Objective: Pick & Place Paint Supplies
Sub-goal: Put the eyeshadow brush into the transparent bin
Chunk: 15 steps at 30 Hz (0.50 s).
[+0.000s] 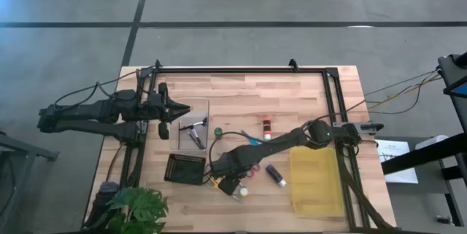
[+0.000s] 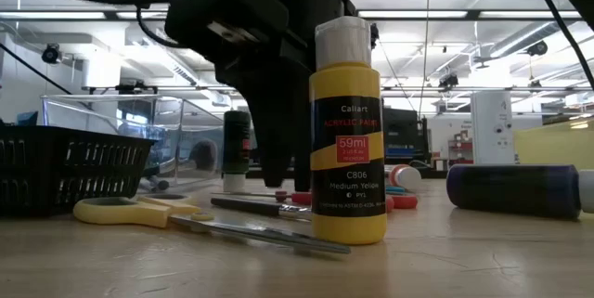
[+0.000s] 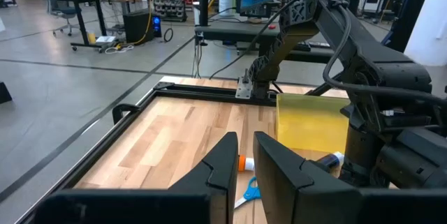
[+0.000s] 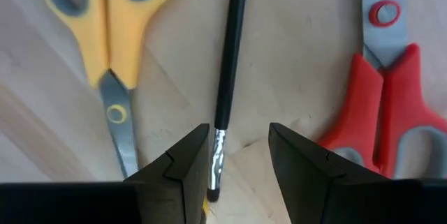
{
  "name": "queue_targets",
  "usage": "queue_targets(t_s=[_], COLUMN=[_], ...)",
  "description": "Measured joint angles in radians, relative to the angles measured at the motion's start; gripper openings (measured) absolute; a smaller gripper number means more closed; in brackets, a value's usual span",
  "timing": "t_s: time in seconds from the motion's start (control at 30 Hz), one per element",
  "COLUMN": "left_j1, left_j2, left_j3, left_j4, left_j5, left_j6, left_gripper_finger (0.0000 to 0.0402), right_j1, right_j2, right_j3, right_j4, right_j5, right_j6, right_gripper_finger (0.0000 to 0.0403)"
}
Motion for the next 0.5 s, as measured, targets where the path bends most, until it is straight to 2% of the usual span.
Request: queue_targets(t_s=[0.5], left_j1=[0.000], left_j2=[0.000], left_j3=[0.000], left_j4=[-0.001], left_j5=[0.000], left_j6=[0.000], left_gripper_finger=[0.0058], right_j1=[0.027], right_j2=[-0.002], right_j3=[-0.065], right_j4=[0.073], right_j5=[-0.022], right_j6=[0.046], right_gripper_finger=[0.0146])
